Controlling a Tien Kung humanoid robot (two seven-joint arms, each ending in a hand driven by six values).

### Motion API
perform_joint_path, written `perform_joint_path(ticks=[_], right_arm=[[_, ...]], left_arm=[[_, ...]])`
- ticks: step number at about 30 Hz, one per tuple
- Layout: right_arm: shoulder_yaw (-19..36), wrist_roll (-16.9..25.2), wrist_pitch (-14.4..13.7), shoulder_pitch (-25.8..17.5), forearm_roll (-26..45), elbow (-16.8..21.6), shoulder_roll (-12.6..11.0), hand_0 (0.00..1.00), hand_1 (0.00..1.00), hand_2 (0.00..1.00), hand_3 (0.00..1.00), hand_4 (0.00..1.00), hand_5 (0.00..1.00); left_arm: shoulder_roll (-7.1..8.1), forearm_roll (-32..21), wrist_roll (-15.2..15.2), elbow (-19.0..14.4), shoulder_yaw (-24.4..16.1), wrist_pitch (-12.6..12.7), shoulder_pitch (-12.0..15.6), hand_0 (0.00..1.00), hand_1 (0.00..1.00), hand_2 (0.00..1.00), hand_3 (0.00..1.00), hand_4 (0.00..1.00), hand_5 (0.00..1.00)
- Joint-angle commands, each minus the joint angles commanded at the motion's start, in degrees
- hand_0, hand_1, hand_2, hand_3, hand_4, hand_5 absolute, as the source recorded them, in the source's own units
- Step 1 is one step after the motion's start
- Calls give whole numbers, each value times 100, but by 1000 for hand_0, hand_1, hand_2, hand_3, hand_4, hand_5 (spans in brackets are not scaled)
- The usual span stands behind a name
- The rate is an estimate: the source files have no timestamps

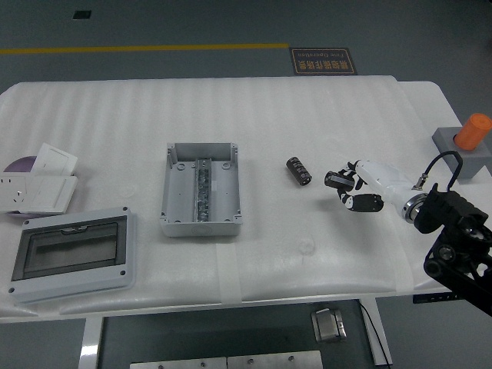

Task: Pick up the battery,place it into the box

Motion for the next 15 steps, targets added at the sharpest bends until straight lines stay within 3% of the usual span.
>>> perform_joint_path(ticks=[5,15], right_arm=[[-167,-14,-107,313,-23,113,523,570,529,601,679,380,254],[-761,25,-510,651,-70,-254,1753,612,549,637,696,433,286]], left_arm=[[-13,118,36,0,-123,-9,17,630,642,511,563,637,404],[-18,187,70,0,-127,-23,46,630,642,511,563,639,405]])
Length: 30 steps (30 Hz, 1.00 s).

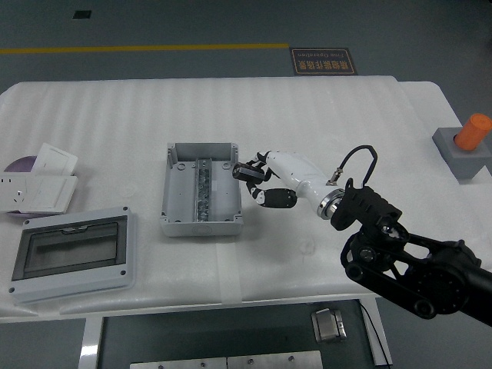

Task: Pick up the battery,place it into the box

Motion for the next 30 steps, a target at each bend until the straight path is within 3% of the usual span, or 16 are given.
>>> perform_joint_path(ticks=[2,3,8,9,20,25,29,30], right_arm=[[-89,-17,-54,27,5,-73,181,612,549,637,696,433,286],[-138,-27,-77,50,5,-109,265,738,749,768,774,532,327],[-259,-75,-71,123,-37,-199,467,738,749,768,774,532,327],[-274,-80,-60,128,-40,-207,484,896,900,916,963,635,348],[-389,-129,149,222,22,-284,456,943,943,959,998,667,354],[-371,-158,299,398,12,-309,168,955,953,967,998,690,354],[-431,-169,439,715,-79,-474,-268,966,955,967,998,709,357],[-589,-160,533,928,-136,-612,-497,966,955,967,998,709,357]], left_arm=[[5,25,8,0,-20,-2,5,630,642,511,563,639,405],[8,36,11,0,-30,-4,6,630,642,511,564,641,406],[11,27,13,0,-17,-12,2,630,642,511,564,641,406],[9,17,11,0,-8,-13,-1,631,642,510,564,641,407],[25,49,6,0,-27,-15,-29,630,642,506,558,639,404],[25,30,-3,0,0,-17,-56,631,642,487,551,635,400],[36,-5,-14,0,28,-15,-79,631,643,476,543,643,402],[45,6,-9,0,19,-17,-85,631,643,476,543,643,402]])
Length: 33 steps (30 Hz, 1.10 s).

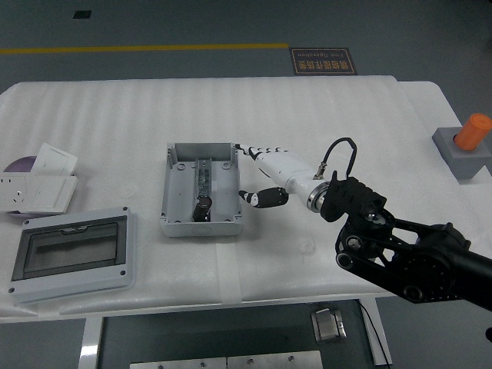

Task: Pick up the battery,place it into the box

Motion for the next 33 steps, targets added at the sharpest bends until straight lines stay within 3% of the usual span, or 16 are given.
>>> perform_joint_path(ticks=[5,9,19,25,33], right_arm=[[-468,53,201,472,-190,-329,-412,963,927,935,998,714,361],[-995,98,372,909,-310,-688,-504,955,901,912,998,722,366],[-2190,175,700,1559,-338,-1216,-245,949,901,927,998,718,364],[-2091,362,1221,1715,-587,-1440,-156,950,904,933,998,711,350],[-1905,508,1518,1807,-739,-1664,-17,948,899,937,998,702,340]], left_arm=[[18,18,5,0,-16,-2,-7,631,643,477,542,640,398],[33,23,2,0,-14,-5,-23,631,643,480,544,637,395],[71,30,-5,0,11,-12,-74,631,643,479,544,627,384],[94,28,-11,0,30,-15,-108,631,643,474,545,615,365],[96,55,-11,0,33,-17,-155,631,643,472,543,609,361]])
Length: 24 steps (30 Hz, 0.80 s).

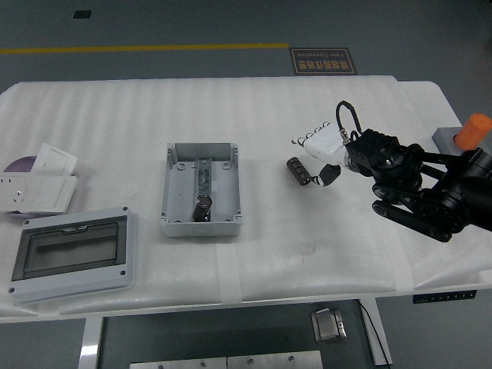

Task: Pick up the battery,place it into the box

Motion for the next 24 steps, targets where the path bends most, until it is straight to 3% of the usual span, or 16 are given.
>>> perform_joint_path(ticks=[9,24], right_arm=[[257,179,405,-45,-247,-97,163,950,896,935,998,704,336],[561,417,749,-250,-536,-521,404,952,885,929,998,685,303]], left_arm=[[20,36,5,0,-11,-4,-31,632,643,473,544,609,362],[16,125,30,0,-66,-18,-33,632,643,473,544,602,367]])
